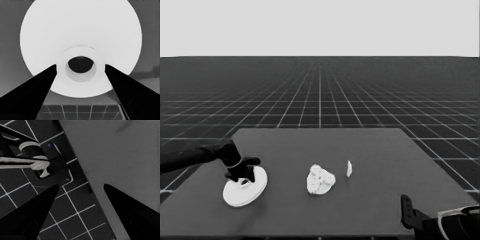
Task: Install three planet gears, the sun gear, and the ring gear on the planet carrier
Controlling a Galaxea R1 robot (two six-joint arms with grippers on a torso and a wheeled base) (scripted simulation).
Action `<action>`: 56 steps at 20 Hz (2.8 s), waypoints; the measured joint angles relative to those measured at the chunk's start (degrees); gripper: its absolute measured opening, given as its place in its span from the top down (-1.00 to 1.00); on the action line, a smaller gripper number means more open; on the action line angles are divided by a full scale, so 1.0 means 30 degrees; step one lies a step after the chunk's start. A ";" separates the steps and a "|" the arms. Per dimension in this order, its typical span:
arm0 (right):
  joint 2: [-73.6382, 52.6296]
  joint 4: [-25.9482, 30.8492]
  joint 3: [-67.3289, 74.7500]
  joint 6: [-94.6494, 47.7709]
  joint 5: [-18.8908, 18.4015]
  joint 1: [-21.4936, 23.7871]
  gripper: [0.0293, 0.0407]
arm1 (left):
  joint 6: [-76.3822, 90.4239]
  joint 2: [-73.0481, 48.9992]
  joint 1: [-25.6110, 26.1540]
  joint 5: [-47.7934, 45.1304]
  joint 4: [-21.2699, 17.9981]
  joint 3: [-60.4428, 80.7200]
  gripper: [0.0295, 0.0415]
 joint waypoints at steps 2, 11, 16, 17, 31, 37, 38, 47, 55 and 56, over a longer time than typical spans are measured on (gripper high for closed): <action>0.0000 0.0000 0.0000 0.0000 0.0000 0.0000 -0.61 | 0.0003 0.0003 0.0006 -0.0008 0.0007 -0.0012 0.12; 0.0000 0.0000 0.0000 0.0000 0.0000 0.0000 -0.61 | -0.0316 -0.0644 -0.1356 0.1235 -0.0982 0.1247 0.12; 0.0000 0.0000 0.0000 0.0000 0.0000 0.0000 -0.61 | -0.0460 -0.1120 -0.3909 0.2907 -0.2661 0.2039 0.12; 0.0000 0.0000 0.0000 0.0000 0.0000 0.0000 -0.61 | -0.0457 -0.1122 -0.3981 0.2958 -0.2717 0.2040 0.12; 0.0000 0.0000 0.0000 0.0000 0.0000 0.0000 -0.61 | -1.1052 1.6759 -0.2768 0.3913 -0.0883 -0.5277 0.12; 0.0000 0.0000 0.0000 0.0000 0.0000 0.0000 -0.61 | -1.0602 1.6993 -0.1669 0.3569 0.0104 -0.6058 0.12; 0.0000 0.0000 0.0000 0.0000 0.0000 0.0000 -0.61 | -1.0595 1.6999 -0.1670 0.3562 0.0120 -0.6069 0.12; 0.0000 0.0000 0.0000 0.0000 0.0000 0.0000 -0.61 | -0.9662 1.7005 -0.1662 0.3560 0.0139 -0.6073 0.12; 0.0000 0.0000 0.0000 0.0000 0.0000 0.0000 -0.61 | -0.8334 1.6985 -0.1669 0.3566 0.0146 -0.6084 0.12; 0.0000 0.0000 0.0000 0.0000 0.0000 0.0000 -0.61 | -0.8167 1.6983 -0.1668 0.3564 0.0148 -0.6086 0.12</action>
